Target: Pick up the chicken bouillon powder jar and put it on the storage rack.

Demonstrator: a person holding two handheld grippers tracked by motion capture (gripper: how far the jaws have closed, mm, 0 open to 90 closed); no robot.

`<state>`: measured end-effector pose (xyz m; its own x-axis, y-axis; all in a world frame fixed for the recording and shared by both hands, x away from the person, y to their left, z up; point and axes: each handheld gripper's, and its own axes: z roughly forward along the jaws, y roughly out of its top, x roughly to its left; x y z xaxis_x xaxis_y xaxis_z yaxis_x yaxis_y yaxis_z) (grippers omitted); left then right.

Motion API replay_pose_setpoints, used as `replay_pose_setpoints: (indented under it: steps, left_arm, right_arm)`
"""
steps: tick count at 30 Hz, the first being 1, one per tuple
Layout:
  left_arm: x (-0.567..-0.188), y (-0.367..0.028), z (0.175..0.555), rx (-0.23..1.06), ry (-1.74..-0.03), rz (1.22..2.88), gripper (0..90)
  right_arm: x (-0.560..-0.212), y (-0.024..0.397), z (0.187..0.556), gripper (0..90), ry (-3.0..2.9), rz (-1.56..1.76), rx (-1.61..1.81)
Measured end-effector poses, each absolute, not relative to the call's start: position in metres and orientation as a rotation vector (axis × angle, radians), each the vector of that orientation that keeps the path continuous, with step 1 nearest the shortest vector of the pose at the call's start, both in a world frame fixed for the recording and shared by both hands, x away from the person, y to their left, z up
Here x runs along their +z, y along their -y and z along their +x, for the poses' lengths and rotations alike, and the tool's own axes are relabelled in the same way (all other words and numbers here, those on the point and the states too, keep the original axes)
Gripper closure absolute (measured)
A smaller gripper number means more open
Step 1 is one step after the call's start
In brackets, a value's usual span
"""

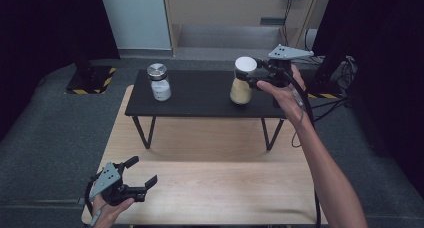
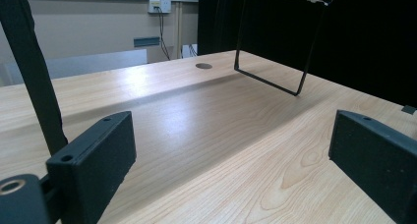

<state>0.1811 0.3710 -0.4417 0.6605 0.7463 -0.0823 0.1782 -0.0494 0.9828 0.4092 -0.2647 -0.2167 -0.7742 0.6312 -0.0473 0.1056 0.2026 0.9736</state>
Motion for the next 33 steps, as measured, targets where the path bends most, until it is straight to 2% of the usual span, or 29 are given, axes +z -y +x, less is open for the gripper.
replay_pose_setpoints:
  steps: [19,20,24,26,33]
  left_arm:
    - [-0.441,-0.369,0.183,0.535,-0.761,1.601,2.5]
    - [-0.441,-0.369,0.183,0.537,-0.76,1.602,2.6]
    - [-0.44,-0.368,0.182,0.54,-0.76,1.607,2.6]
    - [-0.44,-0.368,0.182,0.539,-0.76,1.604,2.6]
    - [-0.439,-0.367,0.183,0.535,-0.748,1.611,2.7]
  right_arm:
    - [-0.222,0.258,0.427,32.7,-2.04,0.76,1.589]
    - [-0.222,0.257,0.426,31.9,-2.04,0.758,1.587]
    - [-0.223,0.256,0.423,15.2,-2.022,0.803,1.602]
    - [-0.223,0.256,0.416,10.0,-1.978,0.8,1.597]
    - [-0.218,0.269,0.403,9.7,-1.943,0.798,1.647]
